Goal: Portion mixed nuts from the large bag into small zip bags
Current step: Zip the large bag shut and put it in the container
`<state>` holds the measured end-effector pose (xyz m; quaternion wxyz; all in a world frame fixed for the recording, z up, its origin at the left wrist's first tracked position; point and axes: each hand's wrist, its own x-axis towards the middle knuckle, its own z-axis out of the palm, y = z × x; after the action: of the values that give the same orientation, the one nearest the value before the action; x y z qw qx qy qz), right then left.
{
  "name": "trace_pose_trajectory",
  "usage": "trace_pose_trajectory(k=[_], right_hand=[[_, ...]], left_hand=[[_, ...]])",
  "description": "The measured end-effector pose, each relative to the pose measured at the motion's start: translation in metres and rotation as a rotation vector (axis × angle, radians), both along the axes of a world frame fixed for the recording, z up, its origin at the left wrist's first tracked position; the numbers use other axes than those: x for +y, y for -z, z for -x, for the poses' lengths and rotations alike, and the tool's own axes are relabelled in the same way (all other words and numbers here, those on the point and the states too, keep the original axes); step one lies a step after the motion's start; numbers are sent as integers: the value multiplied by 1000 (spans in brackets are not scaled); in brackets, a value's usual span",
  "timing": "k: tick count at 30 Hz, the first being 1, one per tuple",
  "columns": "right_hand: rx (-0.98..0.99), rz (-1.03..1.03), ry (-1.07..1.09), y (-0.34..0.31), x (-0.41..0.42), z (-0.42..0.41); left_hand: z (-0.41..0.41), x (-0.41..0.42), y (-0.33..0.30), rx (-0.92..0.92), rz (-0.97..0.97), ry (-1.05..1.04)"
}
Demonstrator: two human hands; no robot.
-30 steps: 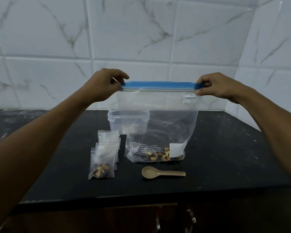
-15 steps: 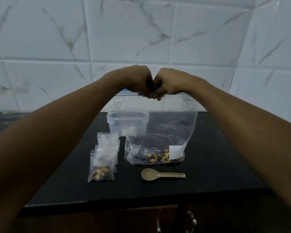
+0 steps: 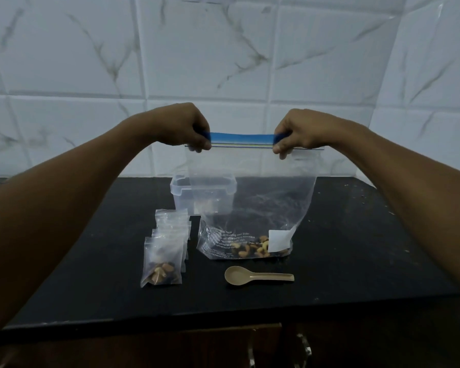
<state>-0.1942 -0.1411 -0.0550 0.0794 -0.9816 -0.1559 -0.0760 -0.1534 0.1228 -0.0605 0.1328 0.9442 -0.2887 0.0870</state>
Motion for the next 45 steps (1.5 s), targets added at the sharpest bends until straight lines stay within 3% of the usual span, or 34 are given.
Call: trace_pose_trajectory(k=[6,15,19,23,30,36,45], right_hand=[[-49,38,47,5,-30,4],[-43,-77,89,12,-60,16],[-67,-259,93,19,-66,19],[-68,-643,97,29,-71,17],[43,-1212,108,66,-66,10],[36,-1362,142,71,-62,7],[99,-1389,117,73,-61,4]], left_hand=[[0,27,8,8,38,-27],[0,43,21,20,98,-4],[2,44,26,24,234,5],[3,48,36,94,454,-7],[1,42,66,385,951,-5],[-2,34,72,456,1115,-59],[-3,24,83,454,1209,-82]])
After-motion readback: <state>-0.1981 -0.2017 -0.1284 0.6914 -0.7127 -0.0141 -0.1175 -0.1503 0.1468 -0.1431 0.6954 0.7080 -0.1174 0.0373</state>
